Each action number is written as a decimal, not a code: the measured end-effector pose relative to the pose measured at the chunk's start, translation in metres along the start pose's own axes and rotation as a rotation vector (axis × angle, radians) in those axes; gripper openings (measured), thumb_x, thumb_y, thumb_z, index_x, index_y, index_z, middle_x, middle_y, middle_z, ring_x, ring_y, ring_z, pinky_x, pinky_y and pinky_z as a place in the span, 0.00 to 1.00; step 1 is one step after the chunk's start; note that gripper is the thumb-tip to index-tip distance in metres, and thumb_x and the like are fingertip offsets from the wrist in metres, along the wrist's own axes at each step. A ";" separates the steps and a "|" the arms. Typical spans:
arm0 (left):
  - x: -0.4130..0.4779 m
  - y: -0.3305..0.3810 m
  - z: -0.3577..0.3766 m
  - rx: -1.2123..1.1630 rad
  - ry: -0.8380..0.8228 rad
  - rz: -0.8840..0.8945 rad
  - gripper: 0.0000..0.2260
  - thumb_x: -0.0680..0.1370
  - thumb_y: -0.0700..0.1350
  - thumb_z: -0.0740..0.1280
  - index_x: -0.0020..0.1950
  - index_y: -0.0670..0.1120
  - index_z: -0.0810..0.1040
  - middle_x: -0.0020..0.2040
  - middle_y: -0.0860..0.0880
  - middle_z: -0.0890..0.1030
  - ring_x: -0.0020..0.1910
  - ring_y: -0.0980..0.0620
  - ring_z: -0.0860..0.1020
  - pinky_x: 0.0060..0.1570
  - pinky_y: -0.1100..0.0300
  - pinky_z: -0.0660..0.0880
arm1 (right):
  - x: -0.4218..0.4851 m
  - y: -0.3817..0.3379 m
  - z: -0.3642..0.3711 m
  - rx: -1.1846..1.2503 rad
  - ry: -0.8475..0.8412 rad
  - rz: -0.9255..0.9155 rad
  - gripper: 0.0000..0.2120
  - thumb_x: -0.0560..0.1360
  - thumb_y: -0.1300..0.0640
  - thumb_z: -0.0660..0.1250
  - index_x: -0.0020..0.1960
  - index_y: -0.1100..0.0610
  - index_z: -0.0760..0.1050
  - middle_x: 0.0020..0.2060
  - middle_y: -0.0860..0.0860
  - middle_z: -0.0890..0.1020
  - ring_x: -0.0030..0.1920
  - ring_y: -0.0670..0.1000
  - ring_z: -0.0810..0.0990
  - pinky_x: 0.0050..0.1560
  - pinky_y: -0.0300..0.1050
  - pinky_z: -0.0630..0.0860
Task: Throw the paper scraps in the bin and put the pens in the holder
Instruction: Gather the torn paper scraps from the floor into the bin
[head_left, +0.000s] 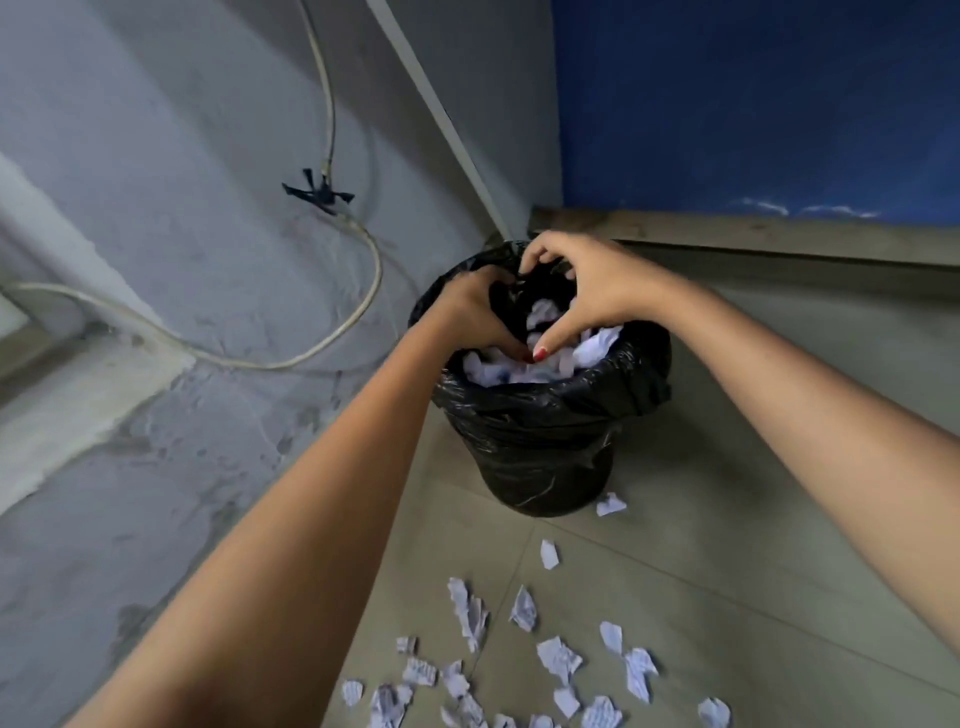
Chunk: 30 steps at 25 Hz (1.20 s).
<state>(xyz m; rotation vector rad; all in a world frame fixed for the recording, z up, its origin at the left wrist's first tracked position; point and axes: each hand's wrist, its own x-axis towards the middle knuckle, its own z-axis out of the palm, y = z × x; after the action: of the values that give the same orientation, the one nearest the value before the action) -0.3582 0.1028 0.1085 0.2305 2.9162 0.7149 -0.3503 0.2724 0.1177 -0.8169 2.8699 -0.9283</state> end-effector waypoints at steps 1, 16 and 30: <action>-0.007 0.002 -0.005 -0.103 0.023 -0.002 0.33 0.61 0.41 0.79 0.64 0.45 0.70 0.62 0.43 0.74 0.62 0.45 0.73 0.61 0.57 0.70 | -0.008 -0.002 -0.005 0.010 0.109 -0.028 0.30 0.53 0.51 0.82 0.51 0.52 0.74 0.53 0.49 0.75 0.53 0.48 0.73 0.51 0.43 0.71; -0.206 -0.127 0.251 -0.160 -0.039 -0.263 0.31 0.71 0.67 0.46 0.73 0.58 0.51 0.77 0.53 0.46 0.75 0.50 0.39 0.71 0.41 0.37 | -0.161 0.087 0.253 0.074 -0.060 0.169 0.25 0.72 0.45 0.58 0.58 0.64 0.74 0.61 0.61 0.75 0.66 0.57 0.69 0.65 0.41 0.60; -0.260 -0.150 0.240 -0.378 0.170 -0.437 0.38 0.69 0.72 0.45 0.72 0.52 0.58 0.75 0.50 0.59 0.75 0.51 0.52 0.73 0.46 0.46 | -0.140 -0.004 0.311 0.054 -0.498 -0.254 0.27 0.78 0.46 0.54 0.74 0.55 0.55 0.74 0.52 0.59 0.75 0.50 0.54 0.73 0.43 0.47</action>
<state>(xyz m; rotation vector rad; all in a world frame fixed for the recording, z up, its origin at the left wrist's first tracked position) -0.0818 0.0326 -0.1490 -0.5098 2.7480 1.2165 -0.1743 0.1694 -0.1560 -1.2256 2.3427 -0.6891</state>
